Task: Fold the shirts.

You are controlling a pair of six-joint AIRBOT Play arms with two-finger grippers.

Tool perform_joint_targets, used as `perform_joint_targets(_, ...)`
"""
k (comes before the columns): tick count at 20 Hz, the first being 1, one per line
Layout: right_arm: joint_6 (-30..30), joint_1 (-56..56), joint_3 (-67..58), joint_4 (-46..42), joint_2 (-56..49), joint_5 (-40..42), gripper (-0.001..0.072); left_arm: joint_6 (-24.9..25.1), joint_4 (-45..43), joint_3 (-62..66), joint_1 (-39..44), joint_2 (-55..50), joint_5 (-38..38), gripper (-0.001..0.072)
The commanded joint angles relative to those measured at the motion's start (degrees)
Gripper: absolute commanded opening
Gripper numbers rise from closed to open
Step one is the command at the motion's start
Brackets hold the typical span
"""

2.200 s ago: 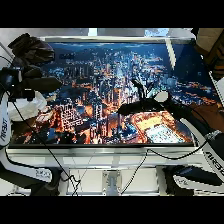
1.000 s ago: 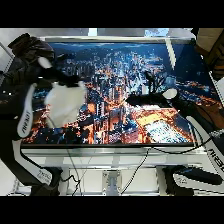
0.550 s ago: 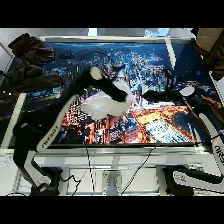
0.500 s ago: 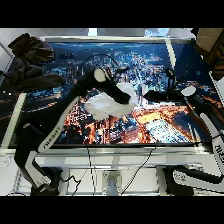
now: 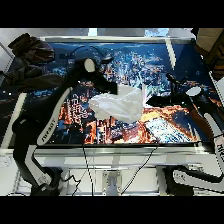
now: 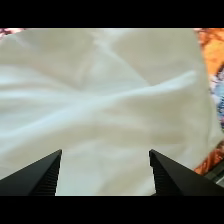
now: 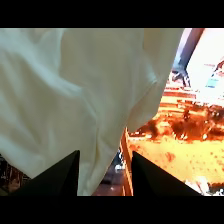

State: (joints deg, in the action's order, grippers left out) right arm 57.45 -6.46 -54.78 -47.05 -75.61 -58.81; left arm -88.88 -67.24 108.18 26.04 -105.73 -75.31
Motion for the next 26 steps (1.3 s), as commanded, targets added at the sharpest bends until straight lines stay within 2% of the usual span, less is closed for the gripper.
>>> perform_joint_targets(1,-0.3,-0.1,0.0,-0.2,0.0,-0.7,0.0384,-4.0,-5.1,1.0,-6.1,-1.9,-5.7,0.0635)
perform_joint_targets(4,0.3,-0.1,0.0,-0.3,0.0,-1.1,0.0384,-4.8,-4.8,1.0,-8.1,-7.0,-7.5,0.0635)
perform_joint_targets(7,1.3,-0.1,0.0,-1.0,0.0,-1.1,0.0384,-4.8,1.7,1.0,-9.0,-11.7,-9.0,0.0635)
perform_joint_targets(9,1.7,-0.1,0.0,-1.7,0.0,-0.9,0.0384,-4.3,3.2,1.0,-8.9,-13.4,-9.1,0.0635)
perform_joint_targets(17,4.2,-0.1,0.0,-5.2,0.0,-0.6,0.0383,-2.8,3.1,1.3,-9.7,-13.4,-9.2,0.0635)
perform_joint_targets(21,4.7,-0.1,0.0,-7.5,0.0,-0.6,0.0384,-1.7,2.9,8.5,-11.4,-12.1,-8.7,0.0635)
perform_joint_targets(26,5.8,-0.3,0.0,-8.7,0.0,-0.2,0.0383,-4.4,2.4,9.0,-14.4,-10.1,-6.4,0.0635)
